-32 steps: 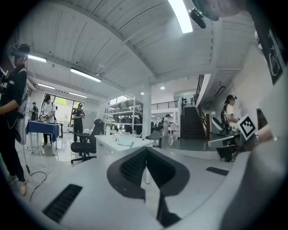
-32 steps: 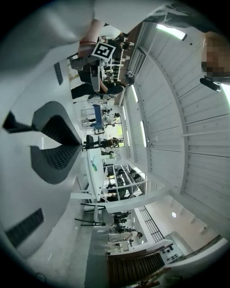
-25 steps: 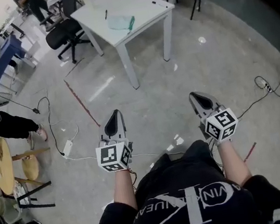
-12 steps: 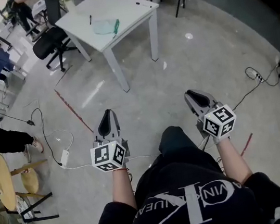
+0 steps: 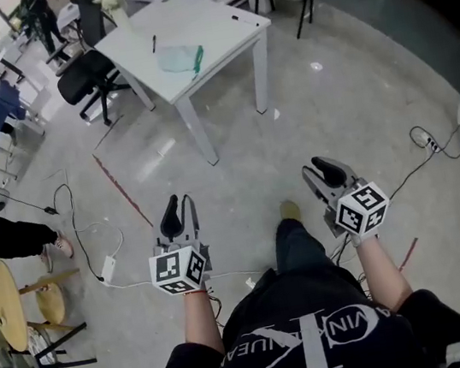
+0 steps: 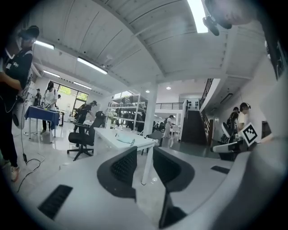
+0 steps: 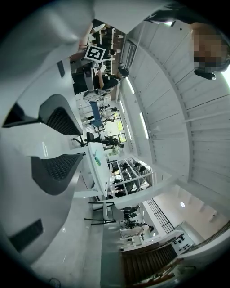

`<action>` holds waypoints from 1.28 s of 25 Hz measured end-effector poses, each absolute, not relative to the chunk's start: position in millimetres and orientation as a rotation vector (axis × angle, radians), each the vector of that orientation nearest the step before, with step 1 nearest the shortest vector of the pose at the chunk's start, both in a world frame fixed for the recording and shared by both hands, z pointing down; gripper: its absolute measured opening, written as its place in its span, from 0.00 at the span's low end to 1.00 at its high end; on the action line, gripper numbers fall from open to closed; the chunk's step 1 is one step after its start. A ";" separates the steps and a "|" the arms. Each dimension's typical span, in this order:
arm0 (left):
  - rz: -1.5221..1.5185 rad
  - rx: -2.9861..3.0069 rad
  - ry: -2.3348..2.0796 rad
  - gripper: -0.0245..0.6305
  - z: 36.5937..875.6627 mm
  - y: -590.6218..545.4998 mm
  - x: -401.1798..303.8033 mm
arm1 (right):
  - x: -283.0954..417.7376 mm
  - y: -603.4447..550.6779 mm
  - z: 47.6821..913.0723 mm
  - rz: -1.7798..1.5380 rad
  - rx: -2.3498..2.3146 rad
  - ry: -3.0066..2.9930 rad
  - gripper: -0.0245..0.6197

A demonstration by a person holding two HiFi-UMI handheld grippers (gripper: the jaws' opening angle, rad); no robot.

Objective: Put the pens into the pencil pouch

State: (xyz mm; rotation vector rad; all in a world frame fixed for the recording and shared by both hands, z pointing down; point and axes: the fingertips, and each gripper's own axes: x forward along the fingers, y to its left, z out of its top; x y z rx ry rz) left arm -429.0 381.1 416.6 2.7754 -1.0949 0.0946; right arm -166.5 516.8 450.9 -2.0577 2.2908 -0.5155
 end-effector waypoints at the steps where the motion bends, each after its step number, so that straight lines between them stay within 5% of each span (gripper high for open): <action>1: 0.093 2.762 -1.104 0.19 417.4 373.2 -424.8 | -161.0 506.5 451.2 -0.519 -2.052 2.305 0.26; 32: 0.121 2.681 -1.266 0.19 406.9 189.4 -213.1 | 17.1 285.2 460.6 -0.604 -1.758 2.581 0.28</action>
